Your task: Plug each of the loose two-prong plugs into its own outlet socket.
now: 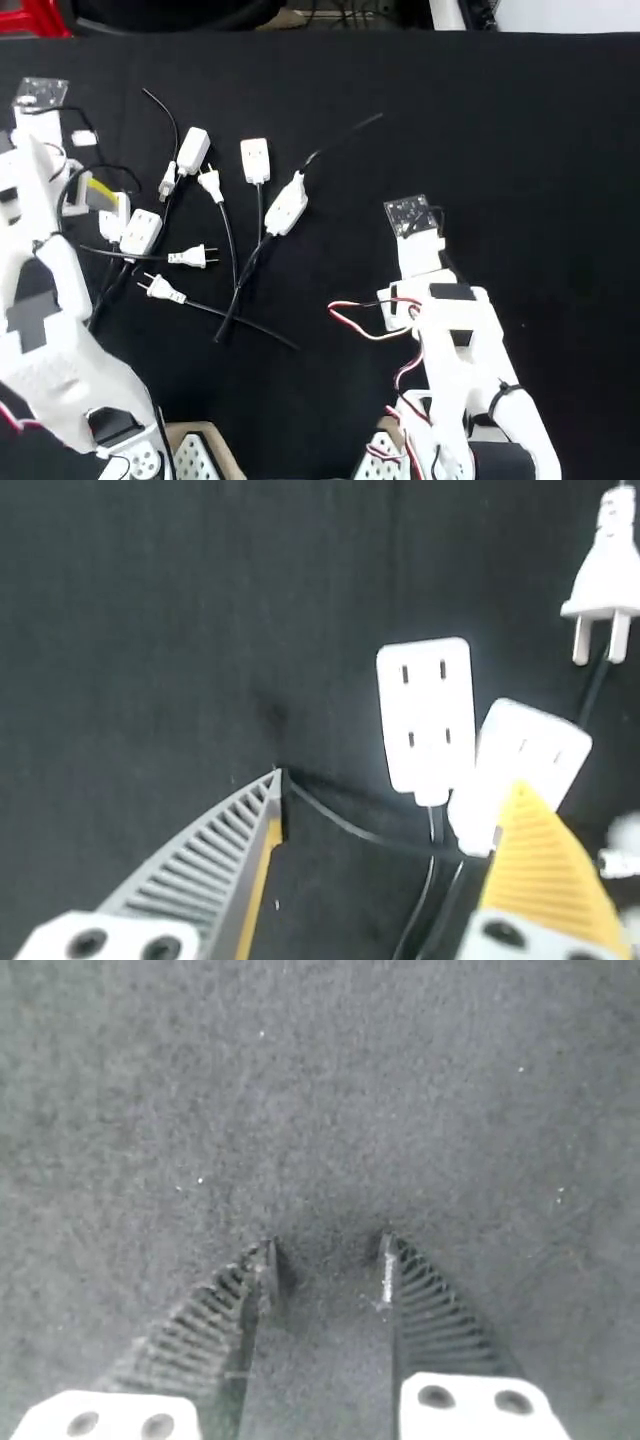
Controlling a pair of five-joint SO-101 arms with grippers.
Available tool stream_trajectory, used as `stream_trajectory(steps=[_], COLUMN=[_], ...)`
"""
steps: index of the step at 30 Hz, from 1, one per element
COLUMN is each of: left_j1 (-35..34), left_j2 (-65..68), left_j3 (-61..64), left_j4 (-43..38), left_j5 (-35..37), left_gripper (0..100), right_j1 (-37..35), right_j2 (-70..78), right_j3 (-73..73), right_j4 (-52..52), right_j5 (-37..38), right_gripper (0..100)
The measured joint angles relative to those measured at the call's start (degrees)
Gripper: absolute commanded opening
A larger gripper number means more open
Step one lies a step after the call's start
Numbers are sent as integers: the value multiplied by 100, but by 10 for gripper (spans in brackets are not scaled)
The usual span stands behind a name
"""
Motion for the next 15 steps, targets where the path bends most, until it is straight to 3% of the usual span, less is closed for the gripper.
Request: stream_trajectory(steps=[7, 15], left_j1=[404, 466], left_j2=[932, 1116], left_j3=[-176, -255], left_j4=[-229, -651], left_j5=[334, 527], left_gripper=[325, 324], right_j1=[0, 0], right_j2=[-9, -26], right_j3=[53, 62], right_j4=[-35, -35], right_j5=[0, 0], right_gripper=[173, 173])
